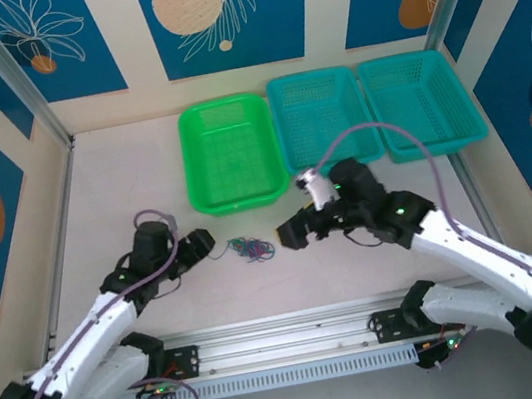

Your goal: Untangle the cables

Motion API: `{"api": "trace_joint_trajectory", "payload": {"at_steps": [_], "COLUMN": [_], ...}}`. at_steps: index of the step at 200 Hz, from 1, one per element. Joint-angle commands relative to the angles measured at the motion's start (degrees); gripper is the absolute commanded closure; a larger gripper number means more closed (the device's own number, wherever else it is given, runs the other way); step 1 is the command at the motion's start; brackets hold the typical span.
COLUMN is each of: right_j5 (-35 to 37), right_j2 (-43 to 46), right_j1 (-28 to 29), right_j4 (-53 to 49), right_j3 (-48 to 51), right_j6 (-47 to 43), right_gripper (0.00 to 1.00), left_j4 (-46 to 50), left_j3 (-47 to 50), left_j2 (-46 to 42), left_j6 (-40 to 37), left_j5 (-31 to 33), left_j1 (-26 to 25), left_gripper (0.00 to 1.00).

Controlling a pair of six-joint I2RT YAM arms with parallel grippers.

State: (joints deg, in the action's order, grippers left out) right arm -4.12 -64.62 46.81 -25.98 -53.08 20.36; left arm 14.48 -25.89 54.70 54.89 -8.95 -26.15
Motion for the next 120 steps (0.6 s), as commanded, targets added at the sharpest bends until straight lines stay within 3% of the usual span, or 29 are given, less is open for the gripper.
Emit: {"api": "trace_joint_trajectory", "payload": {"at_steps": [1, 29, 53, 67, 86, 106, 120], "right_j5": [4.26, 6.61, 11.11, 13.27, 12.83, 15.68, 18.57], "right_j2": [-5.81, -12.26, -18.37, -22.81, -28.56, -34.26, -37.81], "right_j1": [3.01, 3.99, 4.79, 5.38, 5.62, 6.59, 7.45], "right_j4": [0.16, 5.84, 9.35, 10.65, 12.89, 14.35, 14.87], "right_j3": [-3.01, -2.76, -3.52, -4.67, -6.33, -8.93, -11.0], "right_j6": [-3.91, -3.23, -5.6, -7.64, -8.64, -8.8, -8.93], "right_gripper": [0.01, 0.01, 0.01, 0.01, 0.01, 0.0, 0.07], "left_j4": [-8.38, -14.75, -19.74, -20.95, -21.25, -19.93, -18.37], "left_j3": [2.58, 4.63, 4.84, 4.8, 4.84, 4.23, 3.94], "left_j2": [2.84, 7.29, 12.28, 13.92, 14.57, 13.1, 10.61], "left_j6": [4.7, 5.62, 6.35, 6.4, 5.88, 5.12, 4.65], "left_j5": [0.96, 3.82, 2.11, 1.96, 2.18, 2.36, 3.08], "left_j1": [-0.98, -1.52, -1.7, -1.88, -1.98, -2.04, -1.99], "left_gripper": [0.33, 0.41, 0.54, 0.68, 0.99, 1.0, 1.0]}}
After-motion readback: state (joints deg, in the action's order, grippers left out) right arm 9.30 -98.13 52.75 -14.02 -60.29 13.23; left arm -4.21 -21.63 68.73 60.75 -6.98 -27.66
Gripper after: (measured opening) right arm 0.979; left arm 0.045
